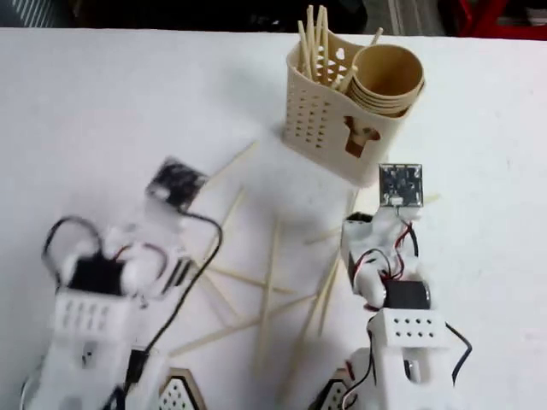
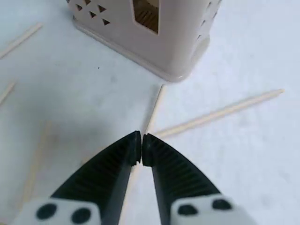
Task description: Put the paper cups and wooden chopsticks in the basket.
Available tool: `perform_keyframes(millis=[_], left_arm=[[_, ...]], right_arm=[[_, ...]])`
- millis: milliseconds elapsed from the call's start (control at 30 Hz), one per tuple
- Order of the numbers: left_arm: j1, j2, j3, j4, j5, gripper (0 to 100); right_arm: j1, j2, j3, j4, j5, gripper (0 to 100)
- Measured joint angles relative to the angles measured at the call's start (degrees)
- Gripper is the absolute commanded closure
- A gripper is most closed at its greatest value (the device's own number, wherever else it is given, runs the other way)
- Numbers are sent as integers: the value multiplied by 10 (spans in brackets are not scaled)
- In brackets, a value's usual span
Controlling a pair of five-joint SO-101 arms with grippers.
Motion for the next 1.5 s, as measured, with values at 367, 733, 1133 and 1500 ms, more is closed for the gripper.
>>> perform_keyframes(millis=[367, 733, 1133, 1500], left_arm=[[49, 361, -86, -87, 87, 748], [48, 604, -213, -93, 130, 771], [55, 676, -294, -85, 139, 964], [95, 655, -294, -71, 129, 977]], right_arm=[[5, 31, 0, -13, -18, 978], [5, 31, 0, -13, -21, 980], [5, 31, 0, -13, -23, 980], [5, 31, 0, -13, -23, 980]])
